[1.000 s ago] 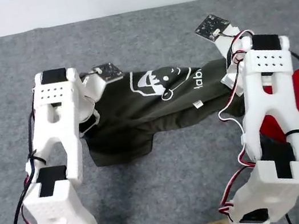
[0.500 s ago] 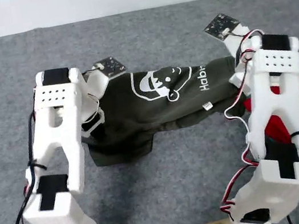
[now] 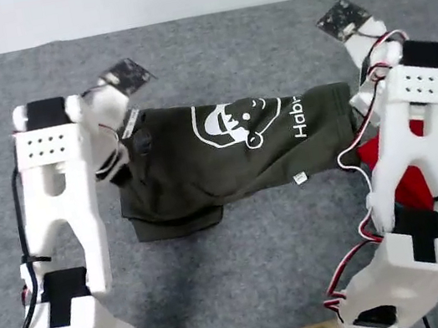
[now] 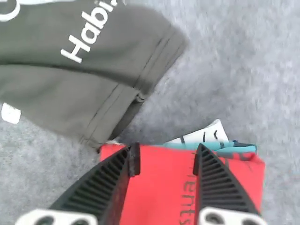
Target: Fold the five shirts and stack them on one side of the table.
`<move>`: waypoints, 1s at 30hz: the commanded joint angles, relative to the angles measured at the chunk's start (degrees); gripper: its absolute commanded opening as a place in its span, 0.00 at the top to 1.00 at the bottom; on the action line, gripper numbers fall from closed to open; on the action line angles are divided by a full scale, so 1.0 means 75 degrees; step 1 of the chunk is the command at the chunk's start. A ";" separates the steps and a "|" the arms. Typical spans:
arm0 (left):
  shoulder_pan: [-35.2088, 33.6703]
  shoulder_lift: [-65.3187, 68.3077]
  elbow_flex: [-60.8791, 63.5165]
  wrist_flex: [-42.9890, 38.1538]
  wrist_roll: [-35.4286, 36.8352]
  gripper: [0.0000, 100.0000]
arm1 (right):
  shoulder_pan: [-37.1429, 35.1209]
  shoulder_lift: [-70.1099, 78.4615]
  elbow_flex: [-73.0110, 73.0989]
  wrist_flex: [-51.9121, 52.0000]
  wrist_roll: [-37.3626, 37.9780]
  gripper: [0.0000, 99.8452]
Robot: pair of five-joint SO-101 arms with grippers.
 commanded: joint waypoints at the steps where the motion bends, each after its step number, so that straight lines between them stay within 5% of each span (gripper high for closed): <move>1: -0.0023 -0.0340 -0.0158 -0.0938 0.0797 0.94 | -0.0568 0.0135 -0.0352 -0.0299 -0.0656 0.85; 5: -0.0023 -0.0328 0.0029 -0.1383 0.1219 0.99 | -0.0990 0.0686 -0.0363 -0.0498 -0.1078 1.00; 16: -0.0105 0.1090 0.0615 -0.4349 0.2544 0.97 | -0.1190 0.1459 -0.0363 -0.0803 -0.1993 0.99; 21: -0.0117 0.2637 -0.0885 -0.3985 0.3622 0.83 | -0.1108 0.1459 -0.0363 -0.0334 -0.2110 0.99; 30: 0.0070 0.5345 -0.4401 -0.2743 0.3657 0.82 | -0.0944 0.1459 -0.0363 0.0346 -0.2110 0.99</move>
